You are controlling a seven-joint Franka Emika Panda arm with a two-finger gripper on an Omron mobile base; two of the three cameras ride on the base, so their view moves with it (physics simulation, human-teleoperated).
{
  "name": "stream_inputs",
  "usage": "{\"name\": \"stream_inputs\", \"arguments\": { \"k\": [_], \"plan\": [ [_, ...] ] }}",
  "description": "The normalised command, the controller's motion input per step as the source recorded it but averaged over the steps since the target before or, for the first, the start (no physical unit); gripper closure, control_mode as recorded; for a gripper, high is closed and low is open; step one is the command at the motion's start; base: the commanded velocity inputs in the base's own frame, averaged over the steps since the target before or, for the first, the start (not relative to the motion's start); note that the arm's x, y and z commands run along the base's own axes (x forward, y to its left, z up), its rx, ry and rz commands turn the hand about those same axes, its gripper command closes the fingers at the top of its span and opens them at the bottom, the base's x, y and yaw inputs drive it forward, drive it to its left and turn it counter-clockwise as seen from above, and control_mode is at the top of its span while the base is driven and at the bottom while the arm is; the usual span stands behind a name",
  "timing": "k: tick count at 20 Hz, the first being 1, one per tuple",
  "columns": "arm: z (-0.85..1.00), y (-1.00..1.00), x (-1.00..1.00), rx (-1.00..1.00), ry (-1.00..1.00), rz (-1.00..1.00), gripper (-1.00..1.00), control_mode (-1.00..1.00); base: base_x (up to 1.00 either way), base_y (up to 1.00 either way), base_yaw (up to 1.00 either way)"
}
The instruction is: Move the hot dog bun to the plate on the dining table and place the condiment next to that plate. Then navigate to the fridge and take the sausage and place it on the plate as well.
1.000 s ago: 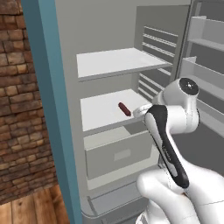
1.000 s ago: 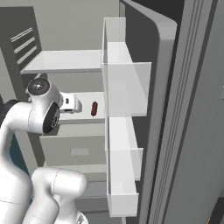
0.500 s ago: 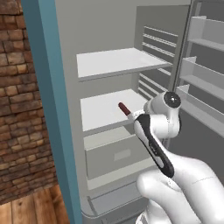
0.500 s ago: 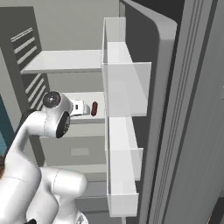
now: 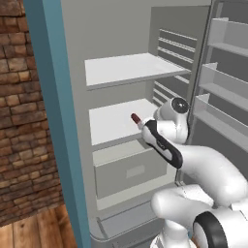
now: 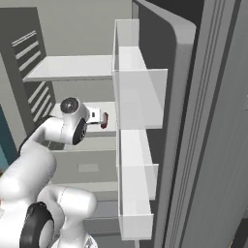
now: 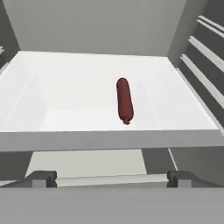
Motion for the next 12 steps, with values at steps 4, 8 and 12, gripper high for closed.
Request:
{"name": "stream_inputs", "arguments": {
  "k": [4, 8, 12],
  "plan": [
    [-0.21, 0.0, 0.55, -0.01, 0.16, -0.04, -1.0, -1.0, 0.0, 0.0, 0.0],
    [-0.22, 0.0, 0.42, 0.0, 0.03, -0.01, -1.0, -1.0, 0.0, 0.0, 0.0],
    [-0.28, 0.0, 0.27, 0.0, 0.0, 0.0, -1.0, -1.0, 0.0, 0.0, 0.0]
  ]
}}
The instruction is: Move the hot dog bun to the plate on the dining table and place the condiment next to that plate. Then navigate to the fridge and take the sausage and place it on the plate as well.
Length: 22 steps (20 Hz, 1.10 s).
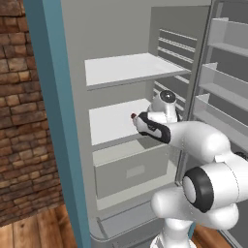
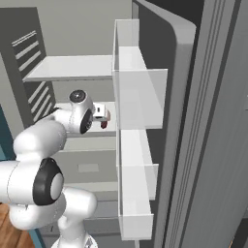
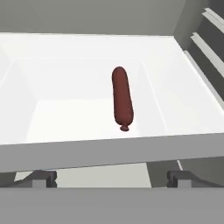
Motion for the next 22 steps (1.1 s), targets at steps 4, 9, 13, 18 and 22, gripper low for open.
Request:
{"name": "stream_inputs", "arguments": {
  "k": [4, 9, 13, 18, 22],
  "plan": [
    [-0.35, 0.0, 0.19, 0.0, 0.0, 0.0, -1.0, -1.0, 0.0, 0.0, 0.0],
    [-0.25, 0.0, 0.27, 0.0, 0.0, 0.0, -1.0, -1.0, 0.0, 0.0, 0.0],
    [-0.17, 0.0, 0.34, 0.0, 0.0, 0.0, -1.0, -1.0, 0.0, 0.0, 0.0],
    [-0.19, 0.0, 0.39, 0.0, 0.0, 0.0, -1.0, -1.0, 0.0, 0.0, 0.0],
    [-0.25, 0.0, 0.41, 0.0, 0.0, 0.0, -1.0, -1.0, 0.0, 0.0, 0.0]
  ]
}}
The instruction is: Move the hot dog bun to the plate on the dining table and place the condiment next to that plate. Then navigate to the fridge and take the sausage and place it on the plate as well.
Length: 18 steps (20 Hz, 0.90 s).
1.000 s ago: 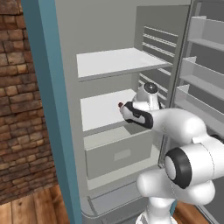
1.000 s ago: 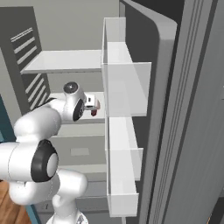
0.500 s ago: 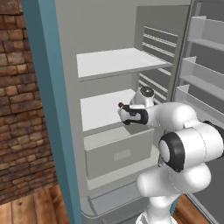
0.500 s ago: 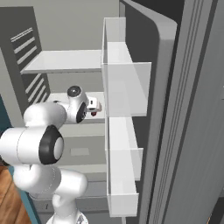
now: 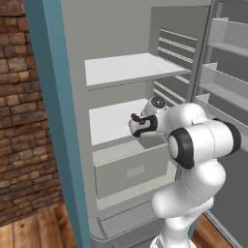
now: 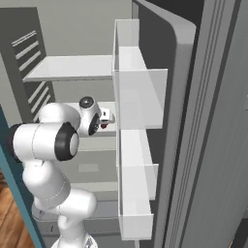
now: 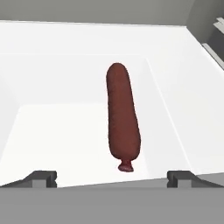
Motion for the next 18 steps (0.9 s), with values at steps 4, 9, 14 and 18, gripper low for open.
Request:
{"name": "stream_inputs", "arguments": {
  "k": [4, 9, 14, 18],
  "plan": [
    [-0.23, 0.0, 0.4, 0.0, 0.0, 0.0, -1.0, -1.0, 0.0, 0.0, 0.0],
    [-0.2, 0.0, 0.36, 0.0, 0.0, 0.0, -1.0, -1.0, 0.0, 0.0, 0.0],
    [-0.2, 0.0, 0.29, 0.0, 0.0, 0.0, -1.0, -1.0, 0.0, 0.0, 0.0],
    [-0.21, 0.0, 0.28, 0.0, 0.0, 0.0, -1.0, -1.0, 0.0, 0.0, 0.0]
  ]
}}
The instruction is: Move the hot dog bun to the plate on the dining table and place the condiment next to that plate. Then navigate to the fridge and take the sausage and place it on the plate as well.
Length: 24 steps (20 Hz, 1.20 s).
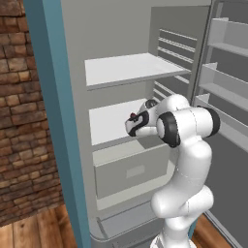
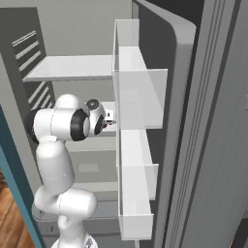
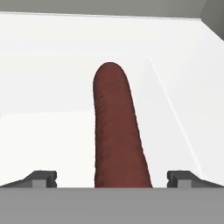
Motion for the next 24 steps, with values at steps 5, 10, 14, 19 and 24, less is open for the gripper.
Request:
{"name": "stream_inputs", "arguments": {
  "k": [5, 10, 14, 19, 24],
  "plan": [
    [-0.22, 0.0, 0.19, 0.0, 0.0, 0.0, 1.0, -1.0, 0.0, 0.0, 0.0],
    [-0.18, 0.0, 0.0, 0.0, 0.0, 0.0, 1.0, -1.0, 0.0, 0.0, 0.0],
    [-0.14, 0.0, -0.38, 0.0, -0.05, 0.0, 1.0, -1.0, 0.0, 0.0, 0.0],
    [0.07, 0.0, -0.83, 0.0, -0.16, 0.0, 1.0, -1.0, 0.0, 0.0, 0.0],
    [0.67, 0.0, -0.59, 0.0, -0.16, 0.0, 1.0, -1.0, 0.0, 0.0, 0.0]
  ]
}}
